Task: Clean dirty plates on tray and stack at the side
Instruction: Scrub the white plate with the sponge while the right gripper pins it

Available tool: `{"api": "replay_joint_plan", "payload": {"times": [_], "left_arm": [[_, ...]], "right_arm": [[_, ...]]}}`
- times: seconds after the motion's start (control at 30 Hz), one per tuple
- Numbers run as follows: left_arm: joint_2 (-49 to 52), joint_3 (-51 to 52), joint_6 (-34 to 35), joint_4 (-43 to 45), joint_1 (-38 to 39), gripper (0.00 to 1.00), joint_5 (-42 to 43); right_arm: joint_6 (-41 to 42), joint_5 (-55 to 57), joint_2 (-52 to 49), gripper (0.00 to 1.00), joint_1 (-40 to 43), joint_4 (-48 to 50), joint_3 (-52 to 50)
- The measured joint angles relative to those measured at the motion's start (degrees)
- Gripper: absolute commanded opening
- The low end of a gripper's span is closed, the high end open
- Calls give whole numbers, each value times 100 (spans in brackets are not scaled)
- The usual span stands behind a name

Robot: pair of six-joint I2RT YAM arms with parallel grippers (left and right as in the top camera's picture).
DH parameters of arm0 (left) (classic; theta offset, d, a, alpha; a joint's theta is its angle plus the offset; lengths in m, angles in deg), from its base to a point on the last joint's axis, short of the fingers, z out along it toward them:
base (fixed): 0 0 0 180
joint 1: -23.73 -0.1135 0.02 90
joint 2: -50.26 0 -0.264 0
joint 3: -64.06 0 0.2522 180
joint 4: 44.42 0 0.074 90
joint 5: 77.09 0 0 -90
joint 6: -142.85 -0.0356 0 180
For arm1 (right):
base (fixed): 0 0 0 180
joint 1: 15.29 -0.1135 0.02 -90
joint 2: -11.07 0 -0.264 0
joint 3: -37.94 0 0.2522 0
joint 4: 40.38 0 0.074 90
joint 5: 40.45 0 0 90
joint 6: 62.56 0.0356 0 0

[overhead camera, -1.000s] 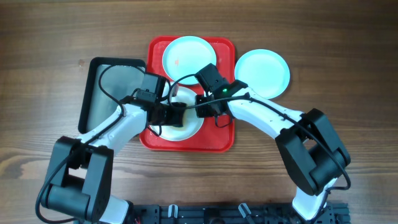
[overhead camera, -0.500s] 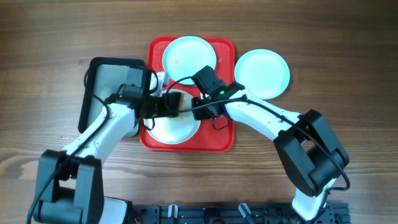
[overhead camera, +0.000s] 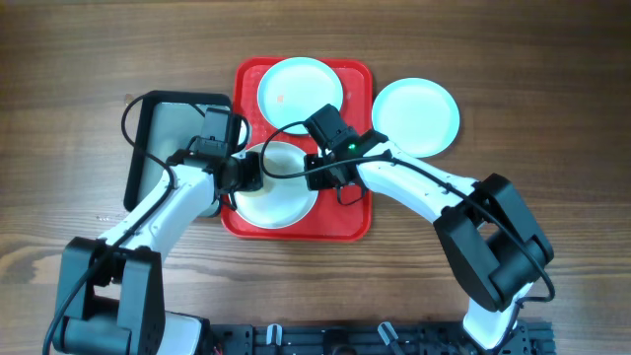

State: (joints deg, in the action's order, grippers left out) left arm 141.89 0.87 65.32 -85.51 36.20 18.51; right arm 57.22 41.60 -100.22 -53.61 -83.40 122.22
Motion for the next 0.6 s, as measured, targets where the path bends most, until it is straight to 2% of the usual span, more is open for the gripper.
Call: {"api": "replay_joint_plan", "payload": {"times": [0.23,0.6], "left_arm": [[109,162,11,153,-2,4,105],[131,208,15,212,9,4,1353]], "right_arm": [[0,-13,0,4,0,2,0],[0,-15,0,4,0,2,-2]]}}
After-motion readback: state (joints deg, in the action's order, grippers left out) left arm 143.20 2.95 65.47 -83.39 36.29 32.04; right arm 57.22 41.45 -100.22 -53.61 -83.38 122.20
